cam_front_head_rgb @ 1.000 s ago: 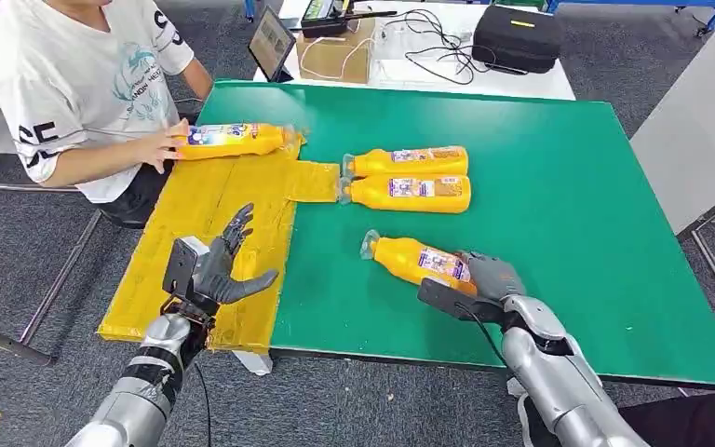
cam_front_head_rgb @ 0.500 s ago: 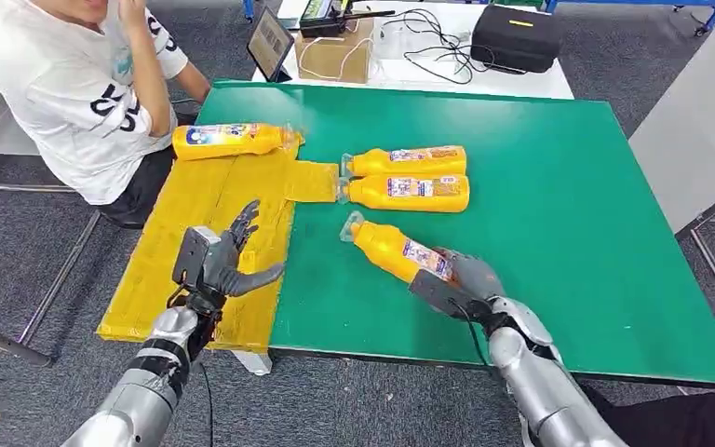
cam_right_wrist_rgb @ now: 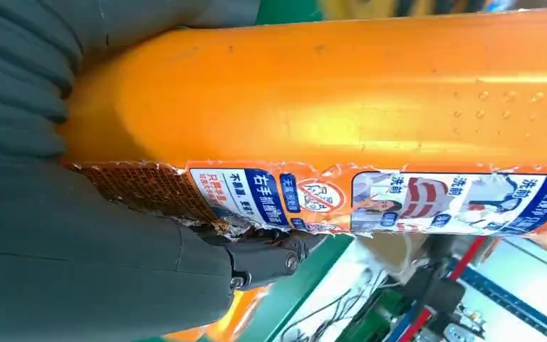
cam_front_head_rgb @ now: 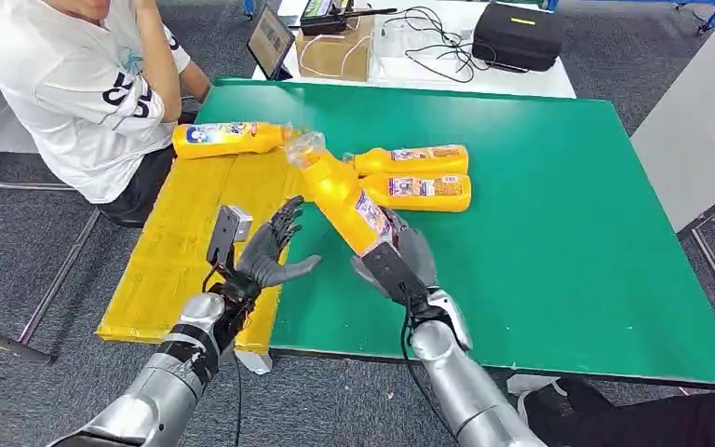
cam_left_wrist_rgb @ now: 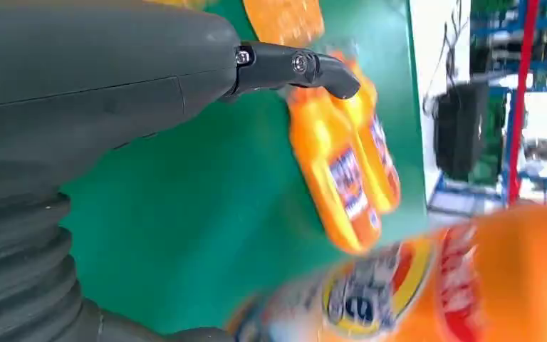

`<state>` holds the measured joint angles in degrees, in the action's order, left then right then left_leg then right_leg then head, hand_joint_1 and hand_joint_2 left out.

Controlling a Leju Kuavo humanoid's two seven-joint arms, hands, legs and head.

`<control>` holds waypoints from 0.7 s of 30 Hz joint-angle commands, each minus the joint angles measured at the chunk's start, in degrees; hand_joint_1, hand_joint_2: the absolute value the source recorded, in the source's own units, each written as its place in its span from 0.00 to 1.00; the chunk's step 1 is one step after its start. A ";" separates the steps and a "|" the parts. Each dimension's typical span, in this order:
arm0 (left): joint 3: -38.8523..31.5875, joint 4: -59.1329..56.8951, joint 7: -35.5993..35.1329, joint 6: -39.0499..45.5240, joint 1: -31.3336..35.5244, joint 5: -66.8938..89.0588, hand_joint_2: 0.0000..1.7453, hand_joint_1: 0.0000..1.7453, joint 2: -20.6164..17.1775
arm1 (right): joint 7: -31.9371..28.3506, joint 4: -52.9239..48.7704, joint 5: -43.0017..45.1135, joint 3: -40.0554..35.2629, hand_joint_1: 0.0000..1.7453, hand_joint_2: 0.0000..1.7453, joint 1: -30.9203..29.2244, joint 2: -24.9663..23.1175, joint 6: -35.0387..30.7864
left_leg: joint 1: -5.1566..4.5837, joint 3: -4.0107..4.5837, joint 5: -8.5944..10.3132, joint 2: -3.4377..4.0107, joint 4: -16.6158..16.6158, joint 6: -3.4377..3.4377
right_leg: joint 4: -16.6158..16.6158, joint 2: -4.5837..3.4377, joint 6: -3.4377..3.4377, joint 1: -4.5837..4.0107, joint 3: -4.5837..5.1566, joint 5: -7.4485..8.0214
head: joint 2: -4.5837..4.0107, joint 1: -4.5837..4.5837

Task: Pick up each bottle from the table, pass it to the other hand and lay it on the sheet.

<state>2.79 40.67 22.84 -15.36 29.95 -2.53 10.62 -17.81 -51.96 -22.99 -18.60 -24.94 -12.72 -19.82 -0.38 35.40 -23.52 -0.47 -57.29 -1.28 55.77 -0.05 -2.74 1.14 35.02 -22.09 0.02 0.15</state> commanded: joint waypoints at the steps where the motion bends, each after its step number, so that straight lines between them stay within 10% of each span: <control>1: 3.74 -1.23 -1.00 -0.19 2.84 -1.85 1.00 0.00 -0.11 | -0.40 5.15 0.97 -2.11 1.00 1.00 -3.83 -1.42 -0.25 | 0.07 -0.10 -0.08 0.06 -0.04 0.08 | 0.01 -0.03 0.11 -0.08 -0.11 -0.06 | -0.02 0.00; 21: 7.37 5.55 -2.50 -0.28 1.06 -8.31 1.00 0.00 -1.30 | 1.22 11.35 -2.14 -11.46 1.00 1.00 -3.41 -2.77 3.65 | 0.10 -0.15 -0.11 0.04 -0.01 0.11 | -0.01 -0.02 0.13 -0.11 -0.17 -0.10 | -0.02 0.00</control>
<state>7.93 46.64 20.61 -15.52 29.09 -10.12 10.80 -16.96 -46.99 -24.57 -25.22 -25.97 -15.89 -16.98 -0.38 35.45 -23.52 -0.49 -57.29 -1.28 55.77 -0.05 -2.73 1.13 35.05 -22.10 0.00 0.15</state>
